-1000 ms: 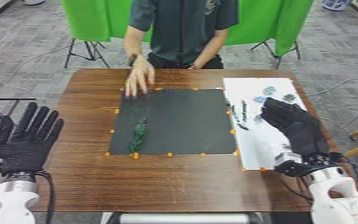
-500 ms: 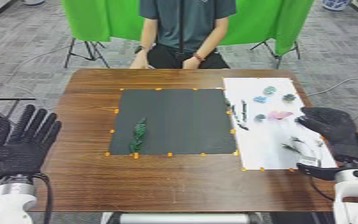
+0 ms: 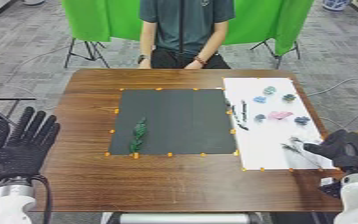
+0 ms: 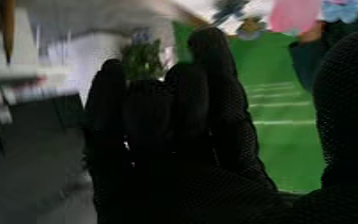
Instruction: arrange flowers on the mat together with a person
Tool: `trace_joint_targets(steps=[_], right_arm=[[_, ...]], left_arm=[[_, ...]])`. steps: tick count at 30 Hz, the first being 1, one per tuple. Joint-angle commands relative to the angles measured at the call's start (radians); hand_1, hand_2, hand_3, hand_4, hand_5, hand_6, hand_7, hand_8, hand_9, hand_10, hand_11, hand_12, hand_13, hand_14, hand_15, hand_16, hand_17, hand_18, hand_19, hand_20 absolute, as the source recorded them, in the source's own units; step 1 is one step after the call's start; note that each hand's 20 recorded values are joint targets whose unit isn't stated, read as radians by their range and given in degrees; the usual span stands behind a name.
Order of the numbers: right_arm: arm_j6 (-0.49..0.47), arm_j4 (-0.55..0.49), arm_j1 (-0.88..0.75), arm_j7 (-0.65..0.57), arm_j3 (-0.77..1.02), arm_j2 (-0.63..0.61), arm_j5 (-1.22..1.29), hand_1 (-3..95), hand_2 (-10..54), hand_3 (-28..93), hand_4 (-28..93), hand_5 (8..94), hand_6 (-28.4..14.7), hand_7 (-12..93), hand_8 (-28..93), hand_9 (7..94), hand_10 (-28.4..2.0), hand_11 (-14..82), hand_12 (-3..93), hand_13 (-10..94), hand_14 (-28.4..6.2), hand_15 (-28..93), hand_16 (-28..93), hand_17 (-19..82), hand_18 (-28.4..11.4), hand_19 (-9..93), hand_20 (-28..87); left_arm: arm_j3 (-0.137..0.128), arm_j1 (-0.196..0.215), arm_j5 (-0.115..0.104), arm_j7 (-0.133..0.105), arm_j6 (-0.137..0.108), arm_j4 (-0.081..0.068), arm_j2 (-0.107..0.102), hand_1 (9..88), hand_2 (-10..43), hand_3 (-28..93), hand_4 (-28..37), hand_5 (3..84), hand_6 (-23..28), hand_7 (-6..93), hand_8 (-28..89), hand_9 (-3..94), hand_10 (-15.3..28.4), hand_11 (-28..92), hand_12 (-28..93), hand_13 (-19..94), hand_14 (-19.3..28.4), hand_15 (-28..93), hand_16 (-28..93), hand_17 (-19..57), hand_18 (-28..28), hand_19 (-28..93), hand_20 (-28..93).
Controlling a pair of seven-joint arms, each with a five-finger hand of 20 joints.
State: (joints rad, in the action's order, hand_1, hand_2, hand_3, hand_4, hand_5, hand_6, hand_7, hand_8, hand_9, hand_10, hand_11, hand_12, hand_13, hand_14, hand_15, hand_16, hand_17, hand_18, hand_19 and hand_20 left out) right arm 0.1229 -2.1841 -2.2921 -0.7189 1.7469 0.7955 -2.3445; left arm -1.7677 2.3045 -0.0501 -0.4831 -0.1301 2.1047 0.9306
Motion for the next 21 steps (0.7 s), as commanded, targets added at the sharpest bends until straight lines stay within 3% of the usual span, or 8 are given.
trace_joint_targets(steps=[1, 12, 16, 19, 21], right_arm=[[-0.155, -0.019, 0.011, 0.005, 0.009, 0.017, -0.078, 35.1, -9.5, 59, -28, 70.2, -2.7, 24, -14, 56.2, -16.6, 66.7, 46.2, 50, -19.1, 86, 40, 23, -22.7, 76, 37], [-0.269, 0.013, 0.064, 0.017, -0.032, 0.048, -0.023, 37.4, -9.5, 64, -28, 72.0, -2.0, 27, -15, 57.9, -16.2, 66.9, 47.2, 51, -18.9, 86, 41, 23, -22.9, 76, 39], [-0.22, 0.042, 0.089, -0.031, -0.087, 0.044, -0.024, 40.8, -9.5, 68, -28, 71.0, -1.7, 27, -15, 58.3, -15.7, 66.7, 46.4, 51, -18.7, 86, 41, 24, -22.8, 76, 39], [-0.179, 0.063, 0.11, -0.068, -0.122, 0.04, -0.01, 48.9, -9.5, 64, -27, 70.5, -2.6, 33, 0, 59.7, -15.4, 67.0, 45.4, 52, -17.9, 86, 40, 25, -22.7, 77, 38], [-0.143, 0.076, 0.122, -0.104, -0.147, 0.041, -0.012, 53.8, -9.5, 64, -26, 70.2, -2.6, 39, 4, 61.6, -14.5, 63.5, 51.3, 53, -17.5, 86, 40, 26, -22.6, 77, 37]], left_arm=[[-0.001, 0.021, -0.003, -0.003, -0.011, 0.003, 0.01, 26.5, 11.7, 71, -28.3, 43.5, 6.7, 6.8, -9, 40.4, 12.3, 13, 5, 28, 15.1, 26, -7, -3.1, 10.8, 28, 8], [0.004, 0.013, -0.003, 0.004, -0.013, 0.001, 0.009, 26.5, 11.7, 71, -28.3, 43.6, 6.8, 6.7, -9, 40.5, 12.2, 13, 5, 28, 15.1, 26, -7, -3.2, 11.0, 29, 8], [0.005, 0.012, -0.005, 0.008, -0.015, 0.0, 0.011, 26.6, 11.8, 71, -28.3, 43.6, 6.8, 6.7, -9, 40.5, 12.2, 13, 5, 28, 15.1, 26, -7, -3.3, 11.1, 29, 8], [0.007, 0.008, -0.006, 0.008, -0.016, -0.002, 0.012, 26.6, 11.8, 71, -28.3, 43.6, 6.8, 6.7, -9, 40.5, 12.2, 13, 5, 28, 15.1, 26, -7, -3.4, 11.2, 29, 8], [0.007, 0.009, -0.008, 0.007, -0.017, -0.001, 0.01, 26.7, 11.8, 70, -28.3, 43.7, 6.8, 6.7, -9, 40.6, 12.2, 13, 5, 29, 15.1, 26, -7, -3.4, 11.2, 29, 8]])
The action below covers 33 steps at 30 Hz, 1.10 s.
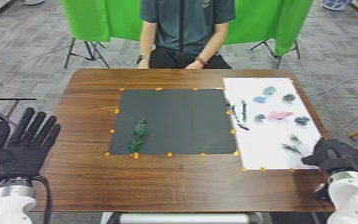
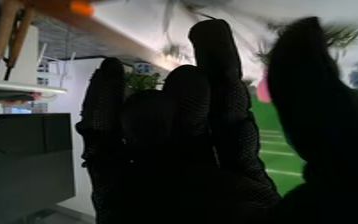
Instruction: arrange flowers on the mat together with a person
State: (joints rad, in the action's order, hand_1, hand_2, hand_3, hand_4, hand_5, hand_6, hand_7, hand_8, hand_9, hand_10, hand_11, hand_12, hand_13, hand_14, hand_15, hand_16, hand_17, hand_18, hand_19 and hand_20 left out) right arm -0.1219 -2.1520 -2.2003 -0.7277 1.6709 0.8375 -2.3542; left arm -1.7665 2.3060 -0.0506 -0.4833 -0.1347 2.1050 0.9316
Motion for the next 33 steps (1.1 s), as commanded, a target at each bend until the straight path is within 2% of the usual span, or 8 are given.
trace_joint_targets(steps=[1, 6, 15, 24, 27, 29, 32, 33], right_arm=[[0.11, 0.05, 0.033, -0.103, -0.079, -0.002, -0.01, 54.5, -9.5, 65, -26, 68.7, -2.2, 41, 8, 62.0, -14.1, 62.7, 52.8, 53, -17.2, 86, 40, 26, -22.7, 78, 37], [0.13, 0.058, 0.029, -0.096, -0.083, 0.001, -0.004, 55.6, -9.5, 69, -25, 63.5, -0.6, 55, 11, 63.2, -13.5, 60.4, 56.1, 55, -16.7, 86, 39, 27, -22.7, 79, 36], [0.374, 0.016, -0.003, -0.058, -0.066, -0.026, 0.099, 53.6, -9.5, 75, -24, 59.8, -1.5, 61, 12, 63.9, -13.4, 55.0, 54.6, 55, -16.7, 85, 37, 28, -23.0, 79, 35], [0.461, -0.044, -0.013, -0.023, -0.048, -0.044, 0.174, 52.3, -8.3, 77, -24, 57.8, -2.1, 64, 12, 63.7, -12.7, 55.3, 53.8, 56, -16.8, 85, 37, 28, -23.4, 79, 35], [0.527, -0.023, 0.017, -0.093, -0.098, -0.052, 0.072, 51.6, -7.6, 77, -24, 57.7, -2.3, 65, 12, 63.7, -12.4, 55.6, 53.2, 56, -16.7, 85, 36, 28, -23.5, 79, 35], [0.461, -0.028, 0.011, -0.138, -0.095, -0.056, 0.004, 50.6, -9.0, 75, -24, 57.2, -1.7, 65, 10, 63.7, -12.1, 56.2, 53.3, 56, -16.4, 85, 36, 28, -23.3, 80, 34], [0.359, -0.033, -0.001, -0.171, -0.086, -0.058, -0.062, 44.1, -9.5, 70, -23, 51.1, -3.5, 62, 7, 59.0, -14.8, 63.6, 44.1, 54, -16.7, 85, 37, 27, -23.1, 80, 33], [0.328, -0.034, -0.003, -0.179, -0.084, -0.056, -0.067, 40.1, -9.5, 72, -23, 51.1, -5.3, 59, -1, 57.7, -15.7, 64.8, 41.4, 53, -17.0, 85, 37, 26, -23.2, 80, 33]], left_arm=[[0.006, 0.004, -0.006, 0.011, -0.012, -0.003, 0.011, 26.7, 11.9, 70, -28.3, 43.7, 6.8, 6.7, -9, 40.6, 12.1, 13, 5, 29, 15.1, 26, -7, -3.4, 11.2, 29, 8], [0.008, 0.01, -0.01, 0.008, -0.012, -0.002, 0.01, 26.7, 11.9, 71, -28.3, 43.7, 6.8, 6.9, -9, 40.6, 12.3, 13, 5, 29, 15.1, 27, -7, -3.5, 11.3, 30, 8], [0.01, 0.007, -0.009, 0.011, -0.011, -0.004, 0.008, 26.7, 12.0, 71, -28.3, 43.7, 6.8, 6.8, -9, 40.5, 12.3, 13, 5, 29, 15.2, 27, -7, -3.6, 11.4, 30, 8], [0.011, 0.001, -0.008, 0.018, -0.012, -0.007, 0.007, 26.7, 12.0, 70, -28.3, 43.7, 6.8, 6.8, -9, 40.5, 12.4, 13, 5, 29, 15.2, 27, -7, -3.6, 11.5, 30, 8], [0.014, -0.003, -0.007, 0.021, -0.012, -0.009, 0.006, 26.7, 12.1, 71, -28.3, 43.7, 6.9, 6.8, -9, 40.5, 12.3, 13, 5, 29, 15.2, 27, -7, -3.7, 11.5, 30, 8], [0.015, 0.0, -0.009, 0.019, -0.011, -0.007, 0.005, 26.6, 12.0, 71, -28.3, 43.7, 6.9, 6.8, -9, 40.4, 12.3, 13, 5, 29, 15.2, 27, -7, -3.7, 11.6, 30, 8], [0.016, -0.003, -0.009, 0.02, -0.011, -0.009, 0.004, 26.7, 12.1, 71, -28.3, 43.7, 6.9, 6.7, -9, 40.3, 12.3, 13, 5, 29, 15.2, 27, -7, -3.7, 11.6, 30, 8], [0.016, -0.003, -0.009, 0.019, -0.013, -0.008, 0.004, 26.7, 12.1, 70, -28.3, 43.7, 6.9, 6.8, -9, 40.3, 12.4, 13, 5, 29, 15.2, 27, -7, -3.7, 11.5, 30, 8]])
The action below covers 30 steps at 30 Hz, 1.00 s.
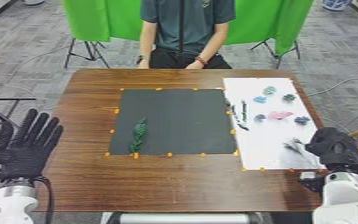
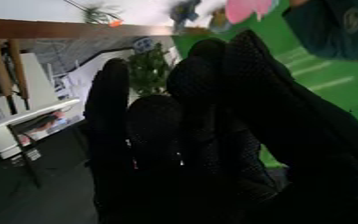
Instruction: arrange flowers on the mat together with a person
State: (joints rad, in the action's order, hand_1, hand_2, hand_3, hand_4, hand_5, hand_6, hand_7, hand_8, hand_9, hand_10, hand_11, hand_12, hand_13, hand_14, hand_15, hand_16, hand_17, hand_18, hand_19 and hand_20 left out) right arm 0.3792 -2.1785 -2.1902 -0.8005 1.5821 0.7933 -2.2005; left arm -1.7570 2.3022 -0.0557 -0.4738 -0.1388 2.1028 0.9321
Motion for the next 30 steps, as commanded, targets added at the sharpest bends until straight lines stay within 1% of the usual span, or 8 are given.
trace_joint_targets(steps=[1, 3, 6, 8, 13, 18, 21, 30], right_arm=[[-0.199, -0.006, -0.012, -0.117, 0.004, -0.007, -0.231, 36.7, -9.5, 74, -24, 51.4, -6.5, 59, -16, 56.6, -16.5, 65.2, 40.3, 52, -17.5, 85, 37, 25, -23.4, 80, 32], [-0.273, -0.01, -0.012, -0.122, 0.013, 0.002, -0.222, 34.6, -9.5, 73, -24, 51.4, -7.6, 56, -21, 55.6, -17.5, 64.6, 40.0, 52, -18.0, 85, 36, 25, -23.8, 79, 32], [-0.356, -0.017, -0.015, -0.11, 0.033, 0.015, -0.174, 33.5, -9.5, 70, -26, 52.4, -8.2, 50, -19, 54.8, -18.3, 63.4, 40.2, 51, -18.5, 85, 36, 24, -24.1, 79, 32], [-0.376, -0.018, -0.017, -0.101, 0.043, 0.023, -0.142, 34.0, -9.5, 68, -28, 55.1, -7.9, 38, -14, 54.5, -19.0, 62.8, 40.6, 51, -18.7, 85, 36, 24, -24.3, 78, 32], [-0.384, 0.001, -0.014, -0.098, 0.033, 0.024, -0.15, 35.5, -9.5, 65, -28, 58.0, -7.5, 31, -13, 55.1, -18.9, 63.2, 41.1, 51, -19.1, 85, 36, 23, -24.4, 77, 33], [-0.288, 0.054, 0.021, -0.141, -0.028, 0.004, -0.172, 42.3, -9.5, 70, -28, 61.8, -5.2, 32, -13, 58.0, -17.7, 63.3, 40.8, 52, -18.2, 84, 36, 25, -23.9, 77, 33], [-0.229, 0.072, 0.032, -0.153, -0.053, -0.001, -0.189, 55.9, -9.5, 65, -26, 68.4, -3.9, 40, 7, 65.9, -15.2, 53.3, 49.7, 56, -16.6, 83, 36, 27, -23.1, 78, 32], [-0.048, 0.075, 0.048, -0.163, -0.083, -0.016, -0.194, 57.5, -8.5, 69, -27, 69.2, -3.1, 43, 13, 68.1, -14.2, 49.2, 53.4, 59, -16.0, 82, 37, 29, -23.3, 80, 32]], left_arm=[[0.007, -0.003, -0.003, 0.01, -0.008, -0.009, 0.003, 26.7, 12.1, 70, -28.3, 43.8, 6.9, 6.8, -9, 40.3, 12.4, 13, 5, 29, 15.2, 27, -7, -3.6, 11.5, 30, 8], [0.006, 0.001, -0.005, 0.007, -0.008, -0.007, 0.004, 26.7, 12.1, 70, -28.3, 43.8, 6.9, 6.8, -9, 40.3, 12.4, 13, 5, 29, 15.2, 27, -7, -3.7, 11.6, 30, 8], [0.006, 0.007, -0.005, 0.008, -0.009, -0.005, 0.006, 26.7, 12.1, 71, -28.3, 43.8, 7.0, 6.9, -9, 40.3, 12.4, 13, 5, 29, 15.2, 27, -7, -3.7, 11.5, 30, 8], [0.008, 0.009, -0.006, 0.003, -0.008, -0.004, 0.004, 26.6, 12.1, 71, -28.3, 43.8, 7.0, 6.8, -9, 40.4, 12.4, 13, 5, 29, 15.2, 27, -7, -3.7, 11.5, 30, 8], [0.006, 0.014, -0.005, 0.002, -0.009, -0.003, 0.007, 26.7, 12.1, 70, -28.3, 43.8, 7.0, 6.9, -9, 40.4, 12.5, 13, 5, 29, 15.2, 27, -7, -3.7, 11.6, 30, 8], [0.011, 0.007, -0.007, 0.008, -0.015, -0.008, 0.012, 26.7, 12.1, 71, -28.3, 43.7, 6.9, 6.9, -9, 40.4, 12.4, 13, 5, 29, 15.2, 27, -7, -3.7, 11.5, 30, 8], [0.011, 0.005, -0.005, 0.012, -0.017, -0.009, 0.014, 26.8, 12.2, 70, -28.3, 43.7, 6.9, 6.9, -9, 40.4, 12.4, 13, 5, 29, 15.2, 27, -7, -3.6, 11.6, 30, 8], [0.013, 0.007, -0.007, 0.014, -0.018, -0.008, 0.015, 26.7, 12.2, 71, -28.3, 43.8, 7.0, 6.8, -9, 40.3, 12.4, 13, 5, 29, 15.2, 27, -7, -3.7, 11.6, 30, 8]])
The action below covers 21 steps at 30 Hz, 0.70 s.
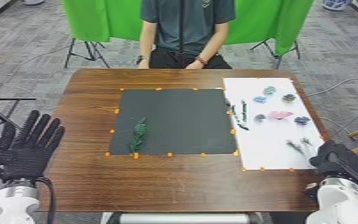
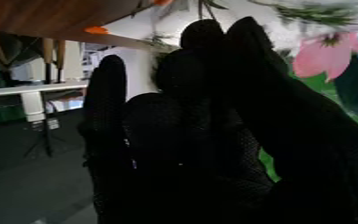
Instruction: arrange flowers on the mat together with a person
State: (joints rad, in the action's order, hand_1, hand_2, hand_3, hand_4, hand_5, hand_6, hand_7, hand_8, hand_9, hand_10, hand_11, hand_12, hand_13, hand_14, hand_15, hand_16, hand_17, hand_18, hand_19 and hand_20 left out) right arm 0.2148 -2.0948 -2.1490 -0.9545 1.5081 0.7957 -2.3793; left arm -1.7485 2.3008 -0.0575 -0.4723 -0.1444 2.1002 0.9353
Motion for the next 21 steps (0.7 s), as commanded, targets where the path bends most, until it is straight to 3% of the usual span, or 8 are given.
trace_joint_targets(steps=[1, 9, 17, 21], right_arm=[[0.141, -0.014, 0.009, -0.006, -0.012, -0.019, -0.021, 57.3, -8.4, 70, -27, 69.1, -3.3, 43, 14, 68.1, -14.3, 49.1, 53.5, 59, -16.0, 82, 37, 29, -23.3, 80, 32], [0.284, -0.106, 0.081, 0.061, -0.066, -0.047, 0.105, 56.3, -8.8, 71, -26, 69.8, -3.8, 44, 14, 68.8, -14.6, 49.3, 53.1, 60, -16.3, 82, 37, 30, -23.7, 80, 33], [0.28, -0.137, 0.327, 0.146, -0.282, -0.02, 0.216, 54.4, -9.4, 74, -23, 70.5, -3.8, 44, 15, 69.8, -14.9, 49.6, 53.3, 61, -16.4, 82, 36, 30, -24.4, 81, 33], [0.291, -0.112, 0.477, 0.14, -0.435, 0.025, 0.196, 54.0, -9.5, 74, -22, 71.0, -4.0, 44, 15, 70.2, -15.1, 50.0, 53.1, 61, -16.7, 83, 36, 30, -24.7, 82, 33]], left_arm=[[0.006, 0.002, -0.004, 0.015, -0.012, -0.009, 0.012, 26.7, 12.2, 71, -28.3, 43.8, 7.0, 6.8, -9, 40.4, 12.4, 13, 5, 29, 15.2, 27, -7, -3.7, 11.6, 30, 8], [0.005, 0.013, -0.007, 0.009, -0.015, -0.003, 0.005, 26.7, 12.2, 71, -28.3, 43.7, 7.0, 6.9, -9, 40.3, 12.5, 13, 5, 29, 15.2, 27, -7, -3.7, 11.6, 30, 8], [0.006, 0.018, -0.009, 0.007, -0.023, 0.003, -0.003, 26.7, 12.2, 71, -28.3, 43.7, 7.0, 6.9, -9, 40.4, 12.5, 13, 5, 29, 15.2, 27, -7, -3.8, 11.6, 30, 8], [0.017, -0.001, -0.005, 0.02, -0.024, -0.003, -0.009, 26.7, 12.3, 70, -28.3, 43.8, 7.0, 6.9, -9, 40.4, 12.4, 14, 5, 29, 15.2, 27, -7, -3.9, 11.7, 30, 8]])
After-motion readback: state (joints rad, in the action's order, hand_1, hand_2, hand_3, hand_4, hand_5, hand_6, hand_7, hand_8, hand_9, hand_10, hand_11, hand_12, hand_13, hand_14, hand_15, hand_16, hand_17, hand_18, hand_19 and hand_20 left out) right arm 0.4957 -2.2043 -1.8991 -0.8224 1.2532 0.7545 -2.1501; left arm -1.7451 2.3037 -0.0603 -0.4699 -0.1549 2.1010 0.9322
